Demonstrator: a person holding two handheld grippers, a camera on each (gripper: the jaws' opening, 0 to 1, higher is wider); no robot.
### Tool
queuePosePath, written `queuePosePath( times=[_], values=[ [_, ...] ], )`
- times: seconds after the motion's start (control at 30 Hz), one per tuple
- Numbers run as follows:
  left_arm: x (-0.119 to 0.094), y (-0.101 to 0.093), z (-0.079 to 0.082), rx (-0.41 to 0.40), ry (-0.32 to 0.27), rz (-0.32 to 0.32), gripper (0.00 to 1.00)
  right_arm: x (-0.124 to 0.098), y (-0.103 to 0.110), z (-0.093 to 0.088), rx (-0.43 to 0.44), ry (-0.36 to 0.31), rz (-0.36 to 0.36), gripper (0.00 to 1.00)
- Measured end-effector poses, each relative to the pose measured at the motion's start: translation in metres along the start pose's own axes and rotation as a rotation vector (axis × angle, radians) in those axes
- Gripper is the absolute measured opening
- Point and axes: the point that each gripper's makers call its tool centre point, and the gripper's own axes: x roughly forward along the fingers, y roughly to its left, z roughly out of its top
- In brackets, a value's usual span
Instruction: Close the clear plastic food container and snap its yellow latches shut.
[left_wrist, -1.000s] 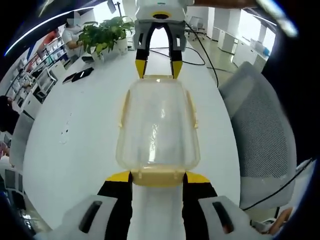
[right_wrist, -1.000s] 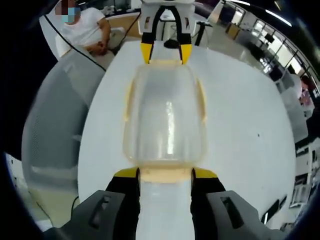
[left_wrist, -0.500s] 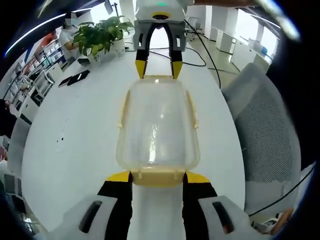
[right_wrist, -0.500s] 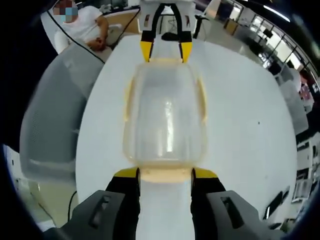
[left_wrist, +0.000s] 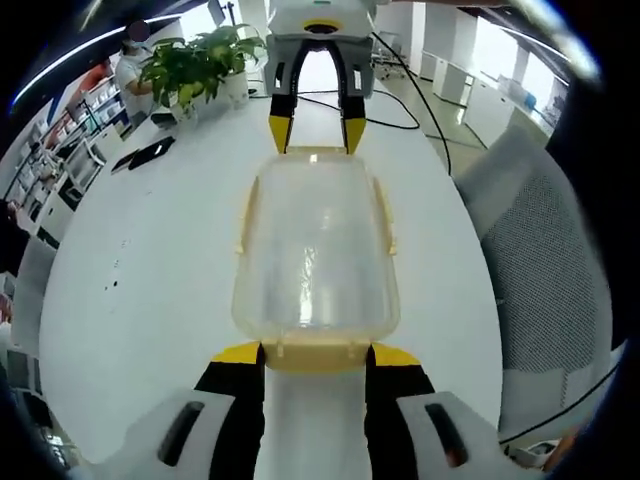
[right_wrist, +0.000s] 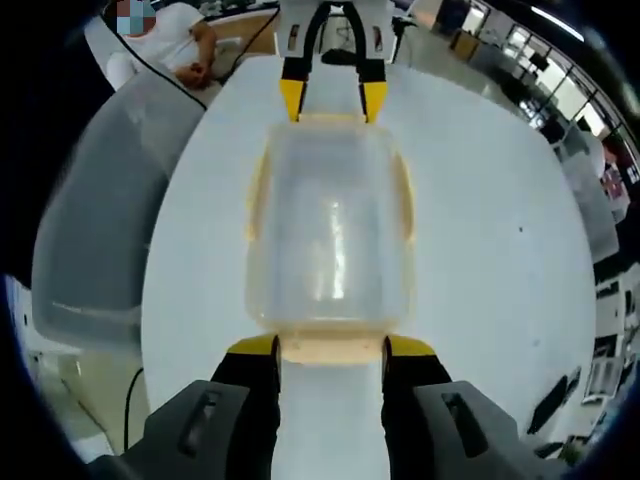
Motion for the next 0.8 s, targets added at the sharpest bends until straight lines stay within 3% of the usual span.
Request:
queuePosePath(
  times=[0.8],
  values=[
    [0.019, 0.002, -0.005, -0.013, 0.019, -0.019, 0.33, 0.014, -0.001, -0.013, -0.011, 0.043, 0.001, 0.36]
  ],
)
